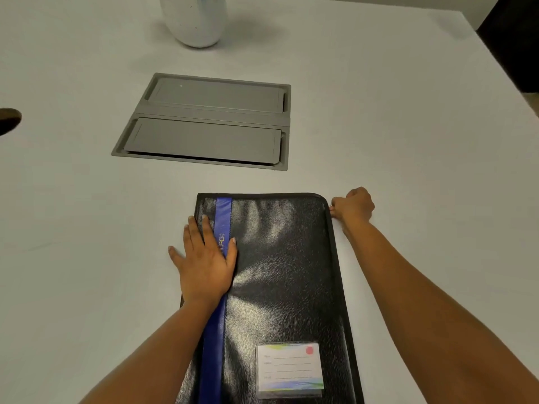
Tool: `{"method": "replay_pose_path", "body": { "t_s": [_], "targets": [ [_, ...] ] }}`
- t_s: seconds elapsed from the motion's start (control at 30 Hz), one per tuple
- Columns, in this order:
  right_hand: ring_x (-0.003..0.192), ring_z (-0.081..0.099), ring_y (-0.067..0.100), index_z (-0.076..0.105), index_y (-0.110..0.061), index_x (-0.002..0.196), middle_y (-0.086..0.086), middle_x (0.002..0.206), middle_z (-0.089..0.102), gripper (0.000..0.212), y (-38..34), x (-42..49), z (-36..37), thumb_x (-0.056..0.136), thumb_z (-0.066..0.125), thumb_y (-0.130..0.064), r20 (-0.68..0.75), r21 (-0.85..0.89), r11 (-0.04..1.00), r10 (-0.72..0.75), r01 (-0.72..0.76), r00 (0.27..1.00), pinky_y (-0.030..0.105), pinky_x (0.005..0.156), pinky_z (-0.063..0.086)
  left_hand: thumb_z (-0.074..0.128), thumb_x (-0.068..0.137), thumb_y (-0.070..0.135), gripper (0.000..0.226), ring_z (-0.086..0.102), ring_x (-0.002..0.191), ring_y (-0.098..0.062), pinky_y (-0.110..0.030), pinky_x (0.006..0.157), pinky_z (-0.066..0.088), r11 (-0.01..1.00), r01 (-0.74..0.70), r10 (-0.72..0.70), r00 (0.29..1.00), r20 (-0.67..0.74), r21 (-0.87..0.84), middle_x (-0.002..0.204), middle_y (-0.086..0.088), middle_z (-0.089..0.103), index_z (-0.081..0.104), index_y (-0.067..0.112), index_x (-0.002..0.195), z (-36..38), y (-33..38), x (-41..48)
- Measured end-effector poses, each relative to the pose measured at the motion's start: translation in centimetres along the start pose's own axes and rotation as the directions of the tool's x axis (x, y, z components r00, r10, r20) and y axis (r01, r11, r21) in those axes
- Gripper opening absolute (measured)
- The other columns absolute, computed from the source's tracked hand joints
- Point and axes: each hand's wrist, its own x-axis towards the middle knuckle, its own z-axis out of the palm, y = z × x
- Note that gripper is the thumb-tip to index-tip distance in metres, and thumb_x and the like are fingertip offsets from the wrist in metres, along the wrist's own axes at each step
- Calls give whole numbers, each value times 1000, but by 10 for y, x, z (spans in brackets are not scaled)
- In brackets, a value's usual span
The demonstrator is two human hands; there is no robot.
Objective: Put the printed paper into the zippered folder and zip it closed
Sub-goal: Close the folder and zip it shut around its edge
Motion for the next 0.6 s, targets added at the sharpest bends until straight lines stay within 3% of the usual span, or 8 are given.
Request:
{"method": "replay_pose_path", "body": {
  "t_s": [0.1,0.17,0.23,0.33,0.43,0.6],
  "targets": [
    [80,60,24,35,-17,66,7,90,52,32,-7,1,-2,78,56,5,-3,-47,999,-3,3,1000,23,51,41,15,86,54,77,38,132,-38,-61,99,33,1000,-12,12,1000,1,9,144,-25,36,32,2,141,1,-1,1],
    [80,52,19,40,-14,75,6,94,51,24,-12,4,-2,79,54,6,14,-76,997,3,-2,1000,19,47,32,14,86,54,78,36,133,-38,-60,101,31,1000,-17,17,1000,2,9,146,-25,33,30,3,142,1,-2,1],
    [83,47,18,44,-11,90,8,100,53,21,-15,5,-2,81,54,6,36,-112,994,18,-14,999,18,50,33,13,86,55,79,35,134,-38,-60,102,30,1000,-20,20,1000,4,10,147,-25,32,29,3,143,2,-2,1],
    [86,49,20,51,-9,104,11,112,58,26,-22,3,0,82,54,4,32,-119,993,24,-20,999,26,74,44,11,85,55,80,32,135,-37,-60,103,28,1000,-23,23,1000,13,20,148,-24,29,26,4,144,2,-2,1],
    [99,55,25,47,-11,98,3,97,49,22,-24,3,3,83,52,3,2,-116,993,-3,3,1000,32,86,47,11,85,56,80,33,135,-38,-61,102,29,999,-27,27,999,18,26,147,-25,30,27,3,144,2,-3,2],
    [86,45,17,38,-11,90,-9,66,31,22,-23,4,9,81,51,3,-12,-90,996,-22,21,1000,25,73,36,14,86,55,79,36,133,-40,-62,100,31,999,-33,32,999,24,34,145,-27,33,30,2,143,2,-2,2]
  ]
}}
